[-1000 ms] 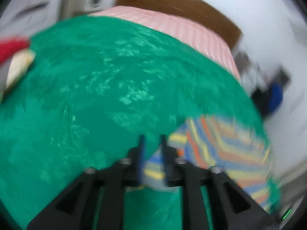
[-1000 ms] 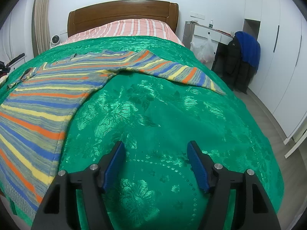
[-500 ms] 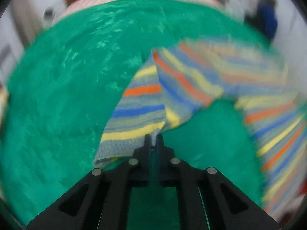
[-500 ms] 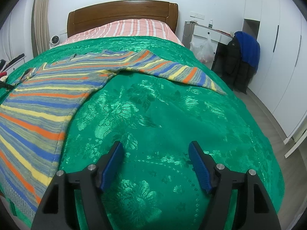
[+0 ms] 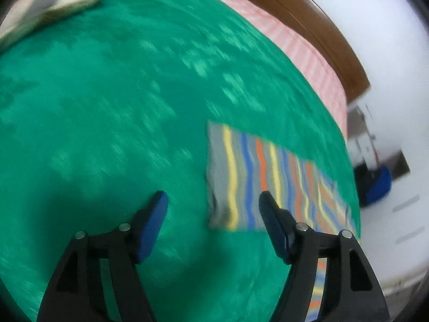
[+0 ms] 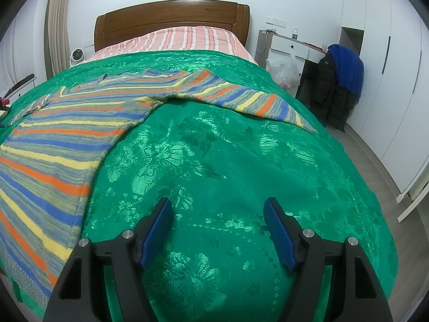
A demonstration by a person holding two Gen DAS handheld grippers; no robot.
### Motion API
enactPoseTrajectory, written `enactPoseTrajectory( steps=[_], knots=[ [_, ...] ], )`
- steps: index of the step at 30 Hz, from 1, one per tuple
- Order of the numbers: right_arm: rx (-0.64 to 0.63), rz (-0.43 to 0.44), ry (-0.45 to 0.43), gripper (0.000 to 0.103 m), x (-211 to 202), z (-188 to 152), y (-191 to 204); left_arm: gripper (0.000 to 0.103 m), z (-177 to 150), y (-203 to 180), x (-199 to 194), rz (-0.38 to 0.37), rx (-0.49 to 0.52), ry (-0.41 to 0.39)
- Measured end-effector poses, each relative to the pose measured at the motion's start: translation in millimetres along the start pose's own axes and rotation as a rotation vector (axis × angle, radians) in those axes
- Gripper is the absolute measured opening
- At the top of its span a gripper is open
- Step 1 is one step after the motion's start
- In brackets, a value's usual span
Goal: Fold small clothes
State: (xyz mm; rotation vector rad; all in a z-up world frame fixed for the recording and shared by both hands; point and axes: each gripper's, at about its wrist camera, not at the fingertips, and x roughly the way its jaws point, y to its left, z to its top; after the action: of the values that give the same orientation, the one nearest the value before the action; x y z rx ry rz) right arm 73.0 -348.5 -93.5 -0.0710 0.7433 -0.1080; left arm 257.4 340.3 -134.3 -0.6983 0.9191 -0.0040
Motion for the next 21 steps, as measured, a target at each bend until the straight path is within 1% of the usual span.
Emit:
enactPoseTrajectory(
  steps=[1,3,4,5,6,7,8,11,14,17,18,19,20,21],
  knots=[
    [-0.001,-0.001,0.0,0.071,0.1,-0.1,0.4,0.071,-2.7,-6.6,5.2,-0.001,0.03,0.01],
    [-0.001,-0.003,0.001,0.071,-0.3,0.2,0.8,0.071,-5.9,-22.9,18.6,0.024,0.095,0.016],
    [-0.001,-0.003,0.0,0.071,-0.1,0.1,0.8,0.05,-7.5,-31.7,24.5,0.049,0.124,0.014],
    [-0.001,-0.003,0.0,0.071,0.0,0.2,0.8,0.023,-9.5,-39.3,29.4,0.106,0.16,0.007],
    [0.0,-0.004,0.001,0.071,0.1,0.3,1.1,0.006,-11.8,-39.5,32.5,0.154,0.176,0.012],
    [0.001,-0.004,0.0,0.071,0.2,0.4,1.0,0.006,-14.2,-42.1,32.1,0.185,0.169,-0.009],
    [0.003,-0.004,-0.001,0.071,-0.1,0.5,1.1,0.006,-15.8,-40.4,24.9,0.216,0.149,-0.048],
    [0.007,0.0,-0.003,0.071,-0.3,0.3,0.2,0.005,-24.3,-25.7,6.5,0.251,0.094,-0.097],
    [0.003,-0.001,-0.002,0.071,0.7,0.2,0.2,0.005,-27.9,-4.8,8.1,0.238,0.035,-0.089],
    [0.006,0.002,-0.002,0.071,0.7,0.1,0.0,0.006,-26.3,-10.5,12.3,0.265,0.047,-0.09],
    [0.008,0.004,-0.002,0.071,0.6,-0.2,-0.2,0.01,-24.3,-13.1,15.9,0.273,0.051,-0.088],
    [0.01,0.005,-0.002,0.071,0.9,-0.2,-0.4,0.02,-25.0,-15.7,16.0,0.275,0.05,-0.089],
    [0.01,0.005,-0.002,0.071,1.5,-0.2,-0.2,0.024,-26.4,-17.6,12.3,0.267,0.047,-0.086],
    [0.01,0.005,-0.003,0.071,1.6,-0.2,0.0,0.032,-32.0,-19.2,6.8,0.263,0.049,-0.09]
  ],
)
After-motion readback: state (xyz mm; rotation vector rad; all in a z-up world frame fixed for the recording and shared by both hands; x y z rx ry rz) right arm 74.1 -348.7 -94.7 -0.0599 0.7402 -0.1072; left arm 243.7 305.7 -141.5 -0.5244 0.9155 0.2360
